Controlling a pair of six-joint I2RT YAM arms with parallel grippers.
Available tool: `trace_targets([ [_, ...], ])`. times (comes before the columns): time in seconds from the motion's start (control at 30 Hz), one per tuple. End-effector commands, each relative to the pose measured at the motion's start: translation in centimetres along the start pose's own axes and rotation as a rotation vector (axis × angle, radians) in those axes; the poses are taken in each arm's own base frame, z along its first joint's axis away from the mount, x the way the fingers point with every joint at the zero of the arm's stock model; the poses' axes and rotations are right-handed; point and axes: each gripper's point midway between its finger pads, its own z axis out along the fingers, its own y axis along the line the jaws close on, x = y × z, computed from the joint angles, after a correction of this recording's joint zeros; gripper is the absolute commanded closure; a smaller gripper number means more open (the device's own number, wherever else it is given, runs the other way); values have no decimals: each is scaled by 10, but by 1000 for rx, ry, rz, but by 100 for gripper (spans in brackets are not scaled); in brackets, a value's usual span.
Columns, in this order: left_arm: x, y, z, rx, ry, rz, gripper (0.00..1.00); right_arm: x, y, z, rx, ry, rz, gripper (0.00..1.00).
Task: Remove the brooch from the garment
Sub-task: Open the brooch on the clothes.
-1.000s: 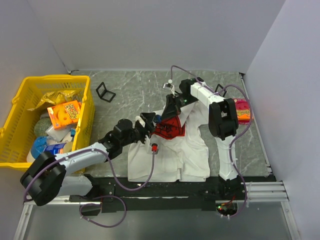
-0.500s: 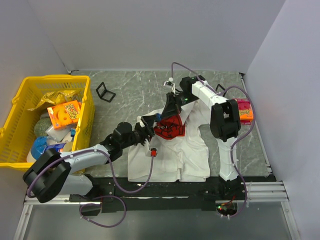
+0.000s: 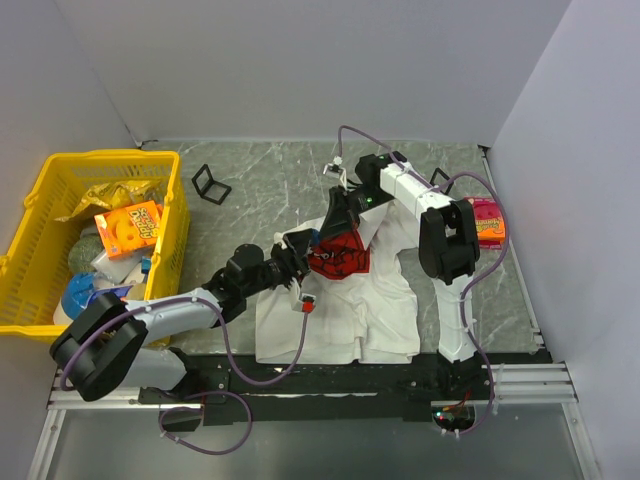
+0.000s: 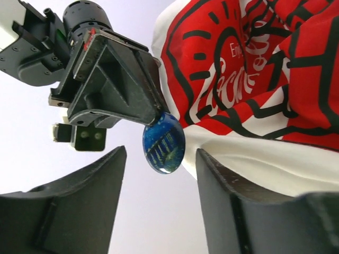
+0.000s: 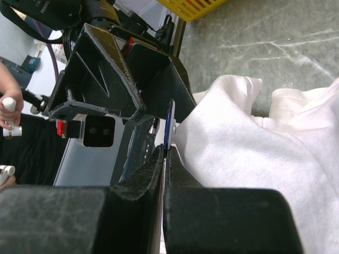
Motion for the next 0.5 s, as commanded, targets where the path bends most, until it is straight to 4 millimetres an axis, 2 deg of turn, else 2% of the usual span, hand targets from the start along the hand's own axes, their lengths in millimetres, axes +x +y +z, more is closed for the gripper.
trace_targets([
  [0.0, -8, 12, 1, -52, -37, 50, 43, -2, 45, 2, -52, -11, 185, 100],
  [0.13, -5, 12, 1, -47, -26, 44, 52, -1, 44, 2, -53, -8, 187, 100],
  [0.47, -17, 3, -2, -38, -74, 81, 78, -3, 43, 1, -51, -12, 191, 100],
])
